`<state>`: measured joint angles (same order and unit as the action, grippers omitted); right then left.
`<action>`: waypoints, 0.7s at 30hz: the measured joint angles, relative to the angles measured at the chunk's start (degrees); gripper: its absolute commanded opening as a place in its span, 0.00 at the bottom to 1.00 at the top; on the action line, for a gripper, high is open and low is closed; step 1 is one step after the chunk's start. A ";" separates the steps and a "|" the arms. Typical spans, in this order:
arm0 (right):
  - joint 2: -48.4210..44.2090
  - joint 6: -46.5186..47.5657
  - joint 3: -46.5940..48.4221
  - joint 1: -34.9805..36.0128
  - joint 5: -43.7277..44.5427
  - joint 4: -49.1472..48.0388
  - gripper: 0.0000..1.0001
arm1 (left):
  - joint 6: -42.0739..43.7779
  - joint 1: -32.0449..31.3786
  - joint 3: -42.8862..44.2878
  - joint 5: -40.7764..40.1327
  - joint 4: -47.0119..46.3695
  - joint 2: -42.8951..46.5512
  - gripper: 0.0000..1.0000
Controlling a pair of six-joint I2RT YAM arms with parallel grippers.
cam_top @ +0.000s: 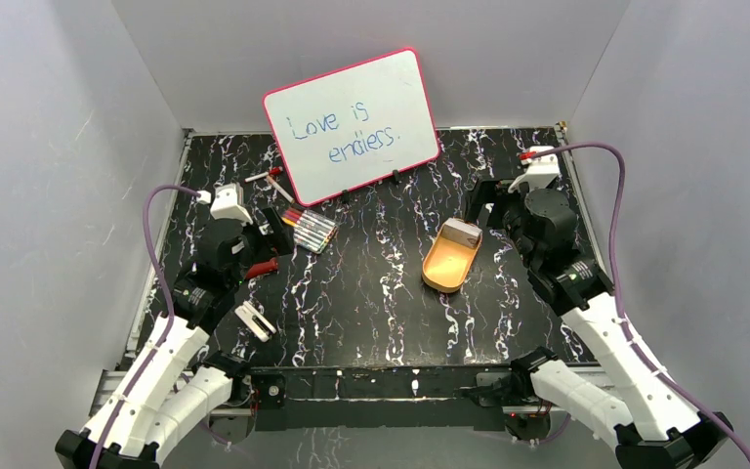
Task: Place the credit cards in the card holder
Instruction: Pick up the card holder from the center of the board.
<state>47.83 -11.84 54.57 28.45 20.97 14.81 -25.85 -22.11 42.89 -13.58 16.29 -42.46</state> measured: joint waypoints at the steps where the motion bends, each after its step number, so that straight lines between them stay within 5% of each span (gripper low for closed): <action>1: -0.22 0.17 0.00 0.00 -0.74 0.02 0.99 | -0.04 0.04 -0.17 0.07 0.02 0.09 0.98; 15: 1.97 4.87 4.85 1.25 -14.86 1.42 0.88 | -0.02 0.26 -0.68 1.64 -0.68 0.68 0.98; 21: 9.22 4.55 6.12 18.71 -6.86 1.36 0.91 | 0.98 0.26 -1.99 3.56 -1.36 1.11 0.98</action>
<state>57.06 -7.29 60.69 47.16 14.11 16.16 -24.86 -21.85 40.91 -10.02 14.94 -41.34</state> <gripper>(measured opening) 0.895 0.982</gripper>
